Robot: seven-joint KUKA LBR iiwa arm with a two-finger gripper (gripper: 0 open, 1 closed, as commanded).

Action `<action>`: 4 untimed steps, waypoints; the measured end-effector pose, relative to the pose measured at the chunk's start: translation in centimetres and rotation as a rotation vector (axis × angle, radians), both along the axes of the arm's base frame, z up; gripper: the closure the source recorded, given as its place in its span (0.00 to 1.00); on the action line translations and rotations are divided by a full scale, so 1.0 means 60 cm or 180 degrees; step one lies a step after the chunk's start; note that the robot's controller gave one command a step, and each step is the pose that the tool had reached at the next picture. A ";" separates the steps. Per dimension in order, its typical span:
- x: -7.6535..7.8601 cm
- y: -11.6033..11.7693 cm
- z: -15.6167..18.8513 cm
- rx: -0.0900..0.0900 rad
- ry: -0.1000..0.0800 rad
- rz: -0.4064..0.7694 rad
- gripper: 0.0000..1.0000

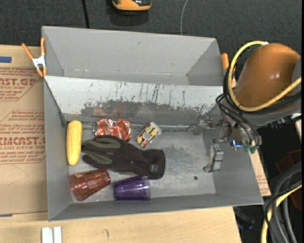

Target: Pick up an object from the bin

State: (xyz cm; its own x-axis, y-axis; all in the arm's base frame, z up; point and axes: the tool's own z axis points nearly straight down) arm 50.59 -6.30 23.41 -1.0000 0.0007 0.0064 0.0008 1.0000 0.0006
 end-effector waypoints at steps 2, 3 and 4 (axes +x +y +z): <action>0.034 0.051 -0.063 -0.0007 -0.0048 0.0205 0.00; 0.024 0.097 -0.109 0.0001 -0.0018 -0.0030 0.00; 0.033 0.119 -0.189 0.0001 -0.0037 -0.0189 0.00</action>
Offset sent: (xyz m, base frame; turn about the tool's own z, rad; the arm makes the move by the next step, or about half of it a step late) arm 0.0334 0.0582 -0.0773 -0.1214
